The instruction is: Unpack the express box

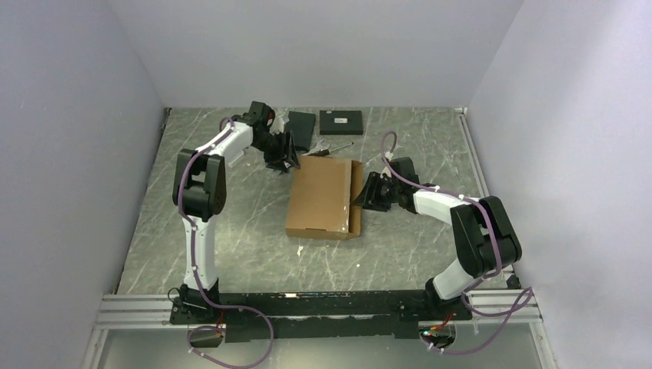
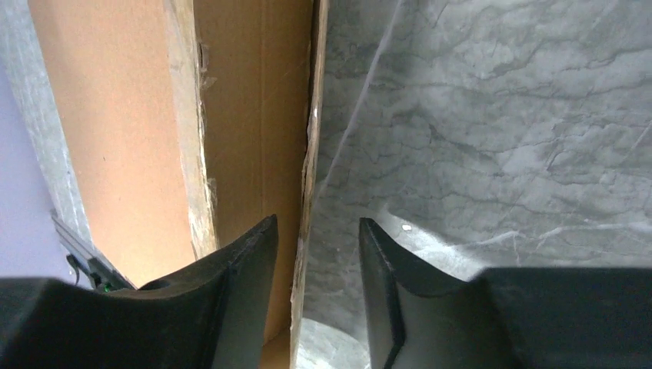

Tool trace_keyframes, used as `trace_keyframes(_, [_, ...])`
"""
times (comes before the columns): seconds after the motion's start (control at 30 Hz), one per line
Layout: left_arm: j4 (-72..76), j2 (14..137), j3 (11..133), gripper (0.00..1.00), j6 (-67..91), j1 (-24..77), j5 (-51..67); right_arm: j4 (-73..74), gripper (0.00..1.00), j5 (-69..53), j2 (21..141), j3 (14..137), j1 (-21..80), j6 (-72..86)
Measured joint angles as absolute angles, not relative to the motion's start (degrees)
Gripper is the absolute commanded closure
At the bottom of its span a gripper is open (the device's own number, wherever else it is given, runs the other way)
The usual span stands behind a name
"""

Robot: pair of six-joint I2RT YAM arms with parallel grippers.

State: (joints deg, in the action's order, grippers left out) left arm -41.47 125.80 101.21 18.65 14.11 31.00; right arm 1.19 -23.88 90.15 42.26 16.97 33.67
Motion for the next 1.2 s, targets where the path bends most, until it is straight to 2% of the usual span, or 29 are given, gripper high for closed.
trace_keyframes(0.2, [-41.2,123.2,100.5,0.37,15.4,16.4,24.1,0.4,0.78,-21.0,90.3,42.2,17.5,32.6])
trace_keyframes(0.27, [-41.6,121.5,99.2,0.37,14.0,17.7,21.4,0.4,0.78,-19.9,90.1,42.3,17.8,32.0])
trace_keyframes(0.4, [-42.9,119.3,97.8,0.38,12.3,19.7,18.4,0.5,0.72,-18.0,89.4,42.3,18.7,31.2])
trace_keyframes(0.57, [-42.9,116.6,96.3,0.38,11.6,20.2,17.7,0.3,0.73,-16.5,90.5,42.8,19.7,31.0])
trace_keyframes(0.63, [-43.0,115.2,96.0,0.38,11.4,20.2,17.4,0.1,0.81,-16.5,91.1,42.8,20.4,31.1])
trace_keyframes(0.7, [-42.9,114.2,96.0,0.37,11.4,20.1,17.1,0.5,0.96,-16.3,91.3,43.1,21.3,31.1])
trace_keyframes(0.73, [-42.9,113.6,96.0,0.37,11.4,20.1,17.1,1.0,1.00,-16.0,91.2,43.5,21.7,31.0])
trace_keyframes(0.97, [-41.6,107.2,92.6,0.35,11.2,20.3,17.1,12.9,1.00,-13.5,84.8,50.1,22.7,28.7])
trace_keyframes(1.2, [-39.3,102.5,91.8,0.36,12.3,20.6,21.8,28.5,1.00,-12.2,78.6,64.6,23.6,24.2])
